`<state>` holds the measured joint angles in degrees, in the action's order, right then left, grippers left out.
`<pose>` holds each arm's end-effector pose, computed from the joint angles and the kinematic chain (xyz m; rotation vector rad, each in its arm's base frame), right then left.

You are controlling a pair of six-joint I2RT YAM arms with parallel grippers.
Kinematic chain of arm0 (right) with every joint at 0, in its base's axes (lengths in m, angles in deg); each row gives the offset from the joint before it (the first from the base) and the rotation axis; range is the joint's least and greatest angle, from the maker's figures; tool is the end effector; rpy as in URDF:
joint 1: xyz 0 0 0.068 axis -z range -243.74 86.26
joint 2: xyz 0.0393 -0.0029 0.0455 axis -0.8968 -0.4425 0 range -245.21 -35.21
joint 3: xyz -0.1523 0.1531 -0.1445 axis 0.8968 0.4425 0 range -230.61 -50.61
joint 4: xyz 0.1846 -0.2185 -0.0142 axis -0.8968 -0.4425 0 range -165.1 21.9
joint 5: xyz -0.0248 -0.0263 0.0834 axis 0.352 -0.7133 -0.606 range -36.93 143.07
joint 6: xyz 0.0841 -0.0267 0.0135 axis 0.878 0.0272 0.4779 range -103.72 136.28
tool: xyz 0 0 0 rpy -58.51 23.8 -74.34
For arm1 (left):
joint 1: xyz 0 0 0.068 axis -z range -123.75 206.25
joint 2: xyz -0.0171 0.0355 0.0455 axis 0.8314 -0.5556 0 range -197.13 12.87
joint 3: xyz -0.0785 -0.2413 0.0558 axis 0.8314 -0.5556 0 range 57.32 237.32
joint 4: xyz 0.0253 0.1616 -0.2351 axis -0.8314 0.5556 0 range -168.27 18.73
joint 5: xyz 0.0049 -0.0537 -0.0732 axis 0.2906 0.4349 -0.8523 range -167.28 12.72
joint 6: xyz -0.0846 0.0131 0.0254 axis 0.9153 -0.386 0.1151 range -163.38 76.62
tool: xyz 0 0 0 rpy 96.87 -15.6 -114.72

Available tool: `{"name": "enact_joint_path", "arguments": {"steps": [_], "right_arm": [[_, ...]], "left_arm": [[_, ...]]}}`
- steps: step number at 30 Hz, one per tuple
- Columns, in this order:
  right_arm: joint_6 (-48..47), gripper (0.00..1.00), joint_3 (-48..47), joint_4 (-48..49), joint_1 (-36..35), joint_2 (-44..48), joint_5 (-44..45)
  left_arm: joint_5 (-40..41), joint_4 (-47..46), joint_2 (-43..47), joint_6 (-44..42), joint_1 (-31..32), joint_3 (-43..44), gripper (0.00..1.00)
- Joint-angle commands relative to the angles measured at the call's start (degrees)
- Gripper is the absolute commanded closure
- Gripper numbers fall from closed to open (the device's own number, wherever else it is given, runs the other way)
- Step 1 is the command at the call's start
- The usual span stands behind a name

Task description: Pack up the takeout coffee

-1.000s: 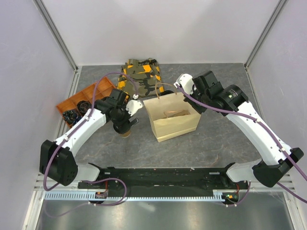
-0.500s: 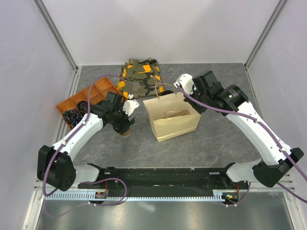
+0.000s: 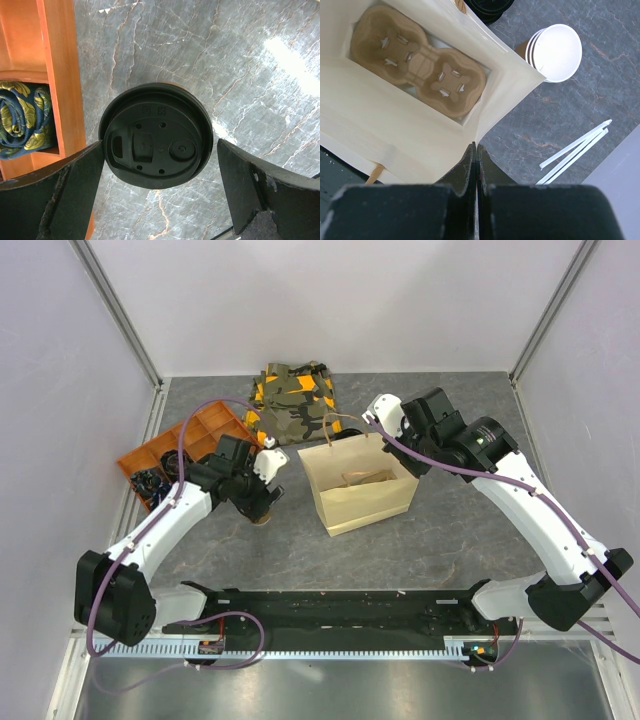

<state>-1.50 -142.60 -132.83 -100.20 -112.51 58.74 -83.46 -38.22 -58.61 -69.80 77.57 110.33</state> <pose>0.2544 0.1784 0.3674 -1.0723 2.1901 0.0248 0.2734 -0.1159 0.1913 1.0825 2.3492 -0.1072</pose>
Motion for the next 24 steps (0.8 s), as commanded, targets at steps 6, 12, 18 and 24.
{"name": "enact_joint_path", "arguments": {"steps": [6, 12, 18, 24], "right_arm": [[0.6, 1.0, -0.1, 0.7, 0.2, 1.1, -0.8], [0.6, 1.0, -0.3, 0.7, 0.1, 1.1, -0.8], [0.5, 1.0, -0.2, 0.7, 0.1, 1.1, -0.8], [0.3, 1.0, -0.2, 0.6, 0.2, 1.0, -0.8]], "left_arm": [[-1.0, -3.0, 1.1, 2.1, -0.5, -1.2, 0.0], [-1.3, -3.8, 0.6, 2.0, -0.6, -2.1, 0.0], [-1.0, -4.0, 1.1, 1.6, -0.6, -1.8, 0.02], [-0.9, -3.7, 3.5, 0.5, -0.6, -0.8, 0.04]]}}
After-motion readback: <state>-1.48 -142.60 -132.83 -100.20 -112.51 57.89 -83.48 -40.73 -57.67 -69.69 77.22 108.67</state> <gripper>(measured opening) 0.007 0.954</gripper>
